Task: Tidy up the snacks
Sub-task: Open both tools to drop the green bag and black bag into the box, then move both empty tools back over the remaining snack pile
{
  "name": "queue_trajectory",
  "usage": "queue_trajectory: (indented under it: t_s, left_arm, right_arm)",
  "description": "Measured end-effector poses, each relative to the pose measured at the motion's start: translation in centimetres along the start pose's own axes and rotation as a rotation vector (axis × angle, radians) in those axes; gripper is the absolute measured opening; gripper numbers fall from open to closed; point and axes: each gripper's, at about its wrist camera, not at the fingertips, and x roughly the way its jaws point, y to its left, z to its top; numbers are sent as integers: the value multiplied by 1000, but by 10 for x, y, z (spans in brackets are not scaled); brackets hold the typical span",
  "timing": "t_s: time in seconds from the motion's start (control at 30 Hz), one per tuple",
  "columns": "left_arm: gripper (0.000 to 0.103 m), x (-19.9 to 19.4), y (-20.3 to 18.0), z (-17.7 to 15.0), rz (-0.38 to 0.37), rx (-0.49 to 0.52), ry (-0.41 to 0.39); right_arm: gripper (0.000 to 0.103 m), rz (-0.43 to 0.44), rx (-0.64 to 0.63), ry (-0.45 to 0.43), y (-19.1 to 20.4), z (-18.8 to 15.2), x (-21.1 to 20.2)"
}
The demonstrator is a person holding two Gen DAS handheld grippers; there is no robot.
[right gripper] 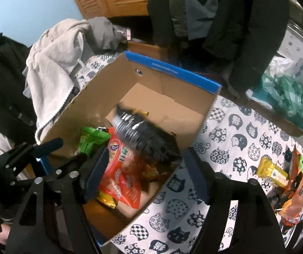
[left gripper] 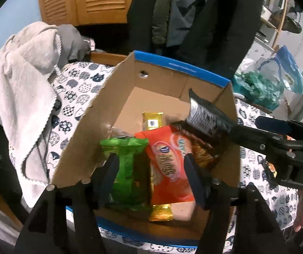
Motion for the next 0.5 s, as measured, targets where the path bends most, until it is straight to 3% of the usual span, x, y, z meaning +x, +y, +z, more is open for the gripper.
queue_trajectory:
  t_s: [0.5]
  left_arm:
    - [73, -5, -56, -7, -79, 110, 24]
  right_arm:
    - [83, -129, -54, -32, -41, -34, -38]
